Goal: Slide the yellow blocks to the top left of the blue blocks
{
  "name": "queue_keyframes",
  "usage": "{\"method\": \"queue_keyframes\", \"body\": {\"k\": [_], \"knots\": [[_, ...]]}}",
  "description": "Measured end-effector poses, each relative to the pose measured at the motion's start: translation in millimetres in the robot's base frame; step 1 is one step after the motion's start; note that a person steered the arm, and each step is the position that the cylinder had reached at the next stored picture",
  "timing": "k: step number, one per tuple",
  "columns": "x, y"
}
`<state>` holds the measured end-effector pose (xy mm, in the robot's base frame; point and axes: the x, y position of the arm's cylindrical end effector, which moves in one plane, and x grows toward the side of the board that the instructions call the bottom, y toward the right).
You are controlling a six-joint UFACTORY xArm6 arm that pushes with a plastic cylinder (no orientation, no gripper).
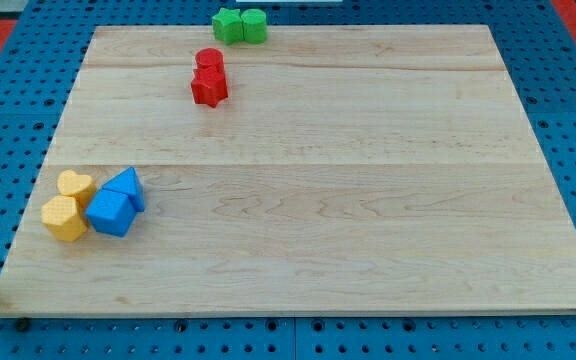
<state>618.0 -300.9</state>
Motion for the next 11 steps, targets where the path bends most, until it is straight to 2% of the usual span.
{"method": "queue_keyframes", "body": {"k": [1,4,5,6,7,8,10,11], "knots": [[-4.6,14.7],[-87.5,28.2],[-92.0,27.5],[-42.6,23.0],[-35.5,51.3],[-58.7,71.8],[-133.3,51.7],[-142.0,51.2]]}}
